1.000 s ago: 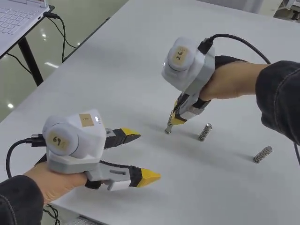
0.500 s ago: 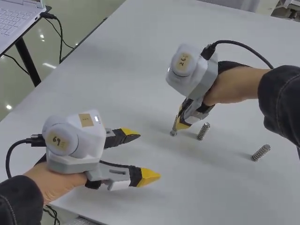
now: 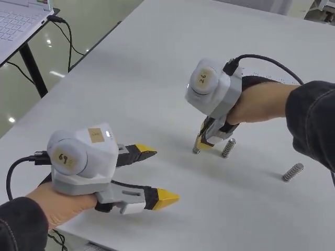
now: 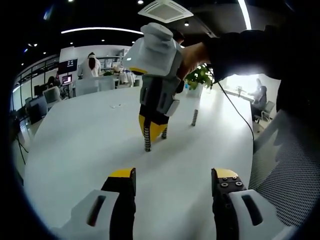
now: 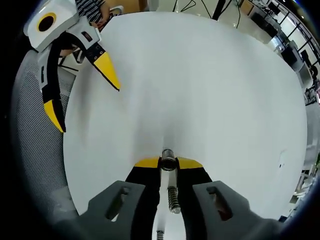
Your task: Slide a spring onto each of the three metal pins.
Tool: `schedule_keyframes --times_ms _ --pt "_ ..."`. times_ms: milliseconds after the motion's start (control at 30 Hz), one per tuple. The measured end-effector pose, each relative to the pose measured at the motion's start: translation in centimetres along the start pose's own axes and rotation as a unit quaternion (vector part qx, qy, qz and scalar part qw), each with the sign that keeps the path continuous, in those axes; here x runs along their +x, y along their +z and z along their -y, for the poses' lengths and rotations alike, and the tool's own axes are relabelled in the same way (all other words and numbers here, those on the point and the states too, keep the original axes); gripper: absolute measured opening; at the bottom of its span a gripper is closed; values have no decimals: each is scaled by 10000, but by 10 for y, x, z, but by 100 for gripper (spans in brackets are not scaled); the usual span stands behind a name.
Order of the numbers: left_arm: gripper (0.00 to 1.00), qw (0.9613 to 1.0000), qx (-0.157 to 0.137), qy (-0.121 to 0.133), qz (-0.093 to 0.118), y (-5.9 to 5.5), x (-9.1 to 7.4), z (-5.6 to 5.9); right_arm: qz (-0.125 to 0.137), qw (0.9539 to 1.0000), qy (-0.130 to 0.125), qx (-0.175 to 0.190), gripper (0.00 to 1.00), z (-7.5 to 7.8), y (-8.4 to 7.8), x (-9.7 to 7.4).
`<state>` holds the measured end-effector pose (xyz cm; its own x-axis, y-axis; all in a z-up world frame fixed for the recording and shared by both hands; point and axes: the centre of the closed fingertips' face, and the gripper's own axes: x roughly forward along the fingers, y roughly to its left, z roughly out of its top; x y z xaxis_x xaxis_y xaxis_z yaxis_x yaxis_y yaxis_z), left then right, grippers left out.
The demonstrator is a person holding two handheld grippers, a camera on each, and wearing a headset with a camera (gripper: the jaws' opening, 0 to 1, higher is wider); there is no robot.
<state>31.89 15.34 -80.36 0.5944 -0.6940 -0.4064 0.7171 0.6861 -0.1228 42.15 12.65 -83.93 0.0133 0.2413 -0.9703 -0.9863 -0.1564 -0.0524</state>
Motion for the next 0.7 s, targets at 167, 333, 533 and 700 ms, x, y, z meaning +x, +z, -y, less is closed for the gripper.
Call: schedule_keyframes --times_ms 167,333,533,700 --pt "59 10000 4 -5 5 0 0 0 -28 10000 25 31 13 -2 -1 2" --pt "59 10000 5 -2 0 0 -1 -1 27 9999 85 93 13 -6 2 -1" --pt "59 10000 3 6 12 1 -1 -1 40 10000 40 31 13 -6 3 -2" --pt "59 10000 -5 12 9 -1 -2 -2 25 10000 63 44 13 -8 2 -1"
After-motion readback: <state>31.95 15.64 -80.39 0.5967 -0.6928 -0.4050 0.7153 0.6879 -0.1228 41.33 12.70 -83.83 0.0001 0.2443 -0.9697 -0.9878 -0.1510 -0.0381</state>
